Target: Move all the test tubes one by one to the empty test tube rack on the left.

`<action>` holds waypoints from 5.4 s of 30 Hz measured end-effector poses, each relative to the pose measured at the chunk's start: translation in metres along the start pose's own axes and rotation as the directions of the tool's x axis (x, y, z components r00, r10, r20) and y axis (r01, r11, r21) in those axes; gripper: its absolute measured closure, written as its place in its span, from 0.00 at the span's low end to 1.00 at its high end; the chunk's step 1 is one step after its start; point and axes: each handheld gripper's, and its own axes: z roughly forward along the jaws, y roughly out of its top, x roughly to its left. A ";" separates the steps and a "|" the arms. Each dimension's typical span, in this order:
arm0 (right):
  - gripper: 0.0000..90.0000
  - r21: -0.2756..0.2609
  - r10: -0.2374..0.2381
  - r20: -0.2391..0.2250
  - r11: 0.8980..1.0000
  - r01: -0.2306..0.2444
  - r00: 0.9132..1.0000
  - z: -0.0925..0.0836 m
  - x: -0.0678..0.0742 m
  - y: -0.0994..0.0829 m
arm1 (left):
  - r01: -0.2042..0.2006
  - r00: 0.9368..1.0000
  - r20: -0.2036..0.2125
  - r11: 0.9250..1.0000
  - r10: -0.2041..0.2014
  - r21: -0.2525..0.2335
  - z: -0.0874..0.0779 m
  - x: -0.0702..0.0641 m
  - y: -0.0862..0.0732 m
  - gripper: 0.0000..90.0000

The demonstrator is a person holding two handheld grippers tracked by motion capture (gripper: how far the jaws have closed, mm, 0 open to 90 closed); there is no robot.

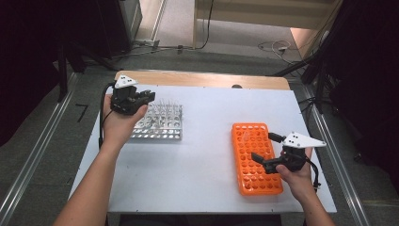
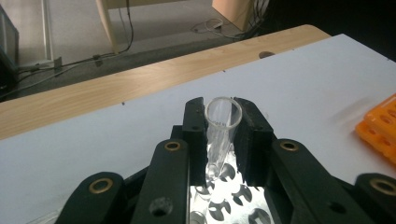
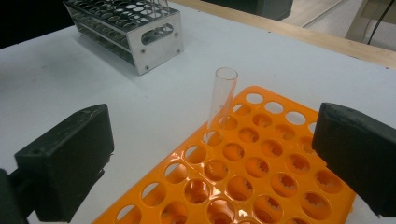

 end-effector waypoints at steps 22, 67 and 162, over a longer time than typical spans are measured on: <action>0.00 0.000 0.006 0.004 1.000 -0.006 1.000 -0.002 -0.004 -0.002 | 0.010 0.999 -0.042 0.998 -0.007 0.060 0.030 0.009 -0.002 0.85; 0.00 0.000 0.005 0.012 1.000 -0.005 1.000 -0.002 -0.005 -0.001 | 0.000 0.998 -0.060 0.981 0.012 0.196 0.064 0.006 -0.023 0.83; 0.82 0.224 0.022 0.016 0.974 -0.025 1.000 0.063 -0.007 0.007 | 0.001 0.968 0.250 0.998 0.016 -0.070 -0.030 -0.099 -0.077 0.00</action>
